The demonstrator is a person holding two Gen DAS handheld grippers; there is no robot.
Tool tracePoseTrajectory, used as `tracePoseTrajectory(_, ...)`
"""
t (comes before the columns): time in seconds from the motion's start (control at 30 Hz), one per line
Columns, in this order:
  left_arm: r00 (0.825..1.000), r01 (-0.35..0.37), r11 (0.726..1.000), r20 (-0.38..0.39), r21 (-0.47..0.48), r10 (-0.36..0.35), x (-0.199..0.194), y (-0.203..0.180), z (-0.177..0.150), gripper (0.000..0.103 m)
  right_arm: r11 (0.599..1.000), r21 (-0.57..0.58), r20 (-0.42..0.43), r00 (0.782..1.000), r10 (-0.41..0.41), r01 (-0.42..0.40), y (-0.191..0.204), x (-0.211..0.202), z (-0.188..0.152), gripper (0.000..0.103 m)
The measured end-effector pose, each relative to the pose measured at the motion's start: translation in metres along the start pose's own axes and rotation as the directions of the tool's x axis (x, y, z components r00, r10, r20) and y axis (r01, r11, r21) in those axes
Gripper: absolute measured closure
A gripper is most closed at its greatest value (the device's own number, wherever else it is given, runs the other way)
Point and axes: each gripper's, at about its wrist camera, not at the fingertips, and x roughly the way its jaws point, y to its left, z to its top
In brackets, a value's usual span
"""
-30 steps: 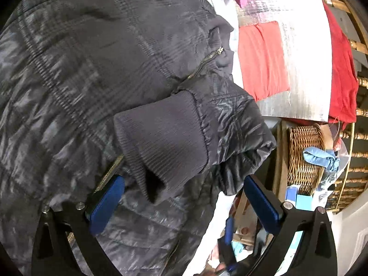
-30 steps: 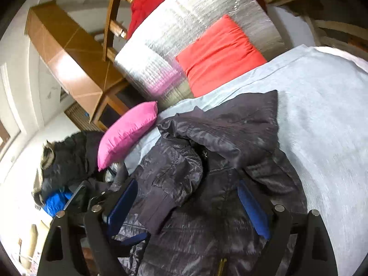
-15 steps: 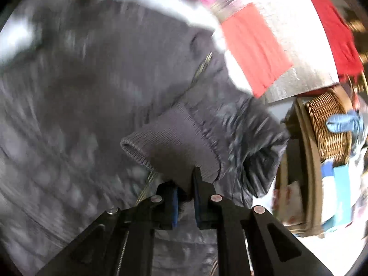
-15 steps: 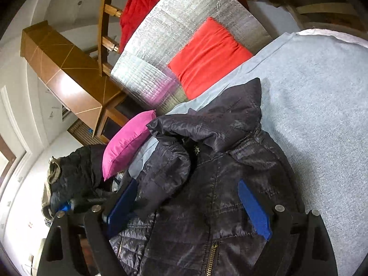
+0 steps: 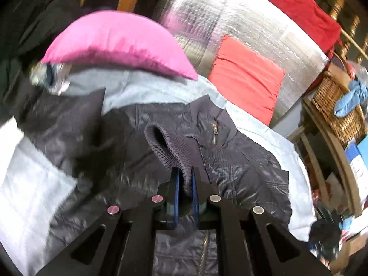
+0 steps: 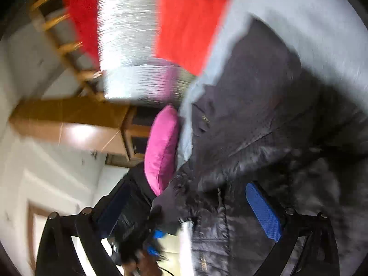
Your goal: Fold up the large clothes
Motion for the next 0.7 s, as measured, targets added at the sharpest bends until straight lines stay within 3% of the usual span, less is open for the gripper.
tracePoseTrajectory(0.13, 1.0, -0.01, 0.997, 0.028, 0.074, 0.008, -0.004, -0.005, 0.014, 0.094, 0.976, 0.217, 0.071, 0.997, -0.027, 0.011, -0.034, 0.021, 0.01, 0.003)
tracePoseTrajectory(0.17, 0.999, -0.012, 0.996, 0.041, 0.087, 0.008, -0.007, -0.006, 0.02, 0.094, 0.972, 0.236, 0.103, 0.994, -0.026, 0.001, -0.036, 0.02, 0.013, 0.013)
tracePoseTrajectory(0.2, 0.998, -0.013, 0.995, 0.054, 0.094, 0.008, -0.01, -0.005, 0.026, 0.094, 0.974, 0.226, 0.134, 0.99, -0.034, 0.003, -0.035, 0.018, 0.016, 0.028)
tracePoseTrajectory(0.23, 0.997, -0.013, 0.995, 0.073, 0.097, 0.006, -0.015, -0.004, 0.033, 0.094, 0.981, 0.189, 0.156, 0.985, -0.075, 0.045, -0.028, 0.015, 0.02, 0.078)
tracePoseTrajectory(0.27, 0.995, -0.012, 0.996, 0.101, 0.084, 0.003, -0.021, 0.0, 0.04, 0.094, 0.984, 0.146, 0.174, 0.977, -0.124, 0.099, -0.019, 0.01, 0.022, 0.088)
tracePoseTrajectory(0.37, 0.988, 0.022, 1.0, 0.151, 0.021, -0.025, -0.03, 0.023, 0.048, 0.095, 0.973, -0.112, 0.266, 0.95, -0.165, 0.2, 0.026, -0.006, 0.02, 0.089)
tracePoseTrajectory(0.43, 0.994, 0.01, 1.0, 0.109, -0.016, -0.008, -0.01, 0.044, 0.04, 0.095, 0.88, -0.34, 0.285, 0.928, -0.241, 0.332, 0.046, 0.002, 0.009, 0.089)
tracePoseTrajectory(0.5, 0.999, -0.042, 0.998, 0.028, -0.048, 0.044, 0.024, 0.063, 0.025, 0.095, 0.85, -0.329, 0.204, 0.91, -0.361, 0.412, 0.022, 0.022, 0.012, 0.089)
tracePoseTrajectory(0.57, 0.991, -0.126, 0.991, -0.056, -0.052, 0.123, 0.058, 0.078, 0.01, 0.097, 0.87, -0.23, 0.105, 0.9, -0.424, 0.437, -0.012, 0.033, 0.017, 0.086)
tracePoseTrajectory(0.63, 0.974, -0.188, 0.981, -0.14, -0.056, 0.178, 0.088, 0.095, -0.006, 0.097, 0.901, -0.202, 0.097, 0.924, -0.371, 0.383, -0.023, 0.028, 0.018, 0.085)
tracePoseTrajectory(0.7, 0.963, -0.215, 0.975, -0.175, -0.054, 0.203, 0.106, 0.108, -0.02, 0.097, 0.904, -0.213, 0.079, 0.929, -0.362, 0.37, -0.02, 0.026, 0.019, 0.079)
